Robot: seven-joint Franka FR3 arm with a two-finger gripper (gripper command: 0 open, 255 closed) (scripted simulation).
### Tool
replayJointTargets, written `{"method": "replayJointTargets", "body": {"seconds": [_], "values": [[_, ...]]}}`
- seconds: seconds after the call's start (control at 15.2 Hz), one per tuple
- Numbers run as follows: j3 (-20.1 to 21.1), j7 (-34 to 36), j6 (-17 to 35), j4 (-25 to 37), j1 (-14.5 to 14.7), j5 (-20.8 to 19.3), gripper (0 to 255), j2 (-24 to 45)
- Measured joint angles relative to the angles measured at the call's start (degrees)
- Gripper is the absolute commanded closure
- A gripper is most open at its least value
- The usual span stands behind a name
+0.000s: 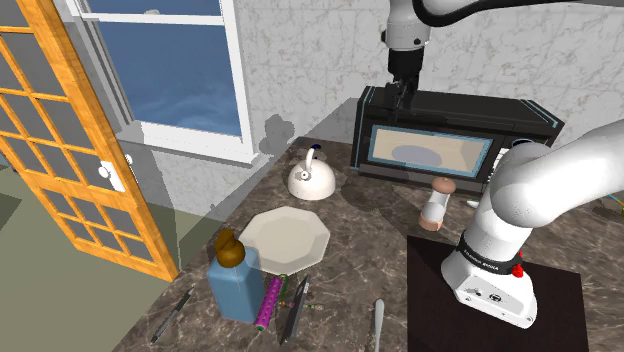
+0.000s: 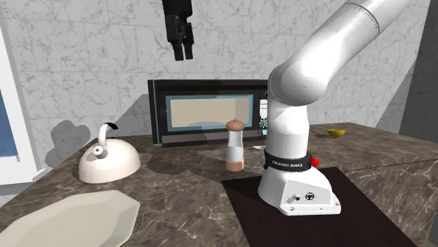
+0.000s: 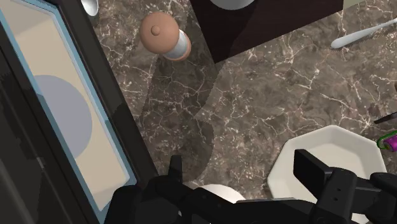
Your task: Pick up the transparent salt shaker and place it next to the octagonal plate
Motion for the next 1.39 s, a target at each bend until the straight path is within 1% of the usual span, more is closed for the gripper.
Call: {"method": "replayJointTargets", "body": {"seconds": [0.13, 0.26, 0.46, 0.66, 0.79, 1.06, 1.32, 1.39], "values": [[-0.8, -0.6, 0.4, -1.0, -0.1, -0.1, 0, -0.7], [-3.0, -2.4, 1.5, -4.3, -0.6, -0.2, 0, -3.3], [-7.2, -5.7, 3.2, -9.2, -1.7, -0.8, 0, -6.9], [-12.1, -9.6, 5.1, -14.9, -3.6, -2.2, 0, -10.9], [-15.8, -12.4, 6.6, -17.5, -5.1, -3.5, 0, -12.1], [-23.4, -18.2, 8.8, -23.4, -9.2, -6.9, 0, -15.2], [-31.7, -24.4, 11.9, -27.9, -13.7, -11.1, 0, -15.5], [-33.6, -25.8, 12.9, -28.1, -14.3, -12.0, 0, -14.5]]}}
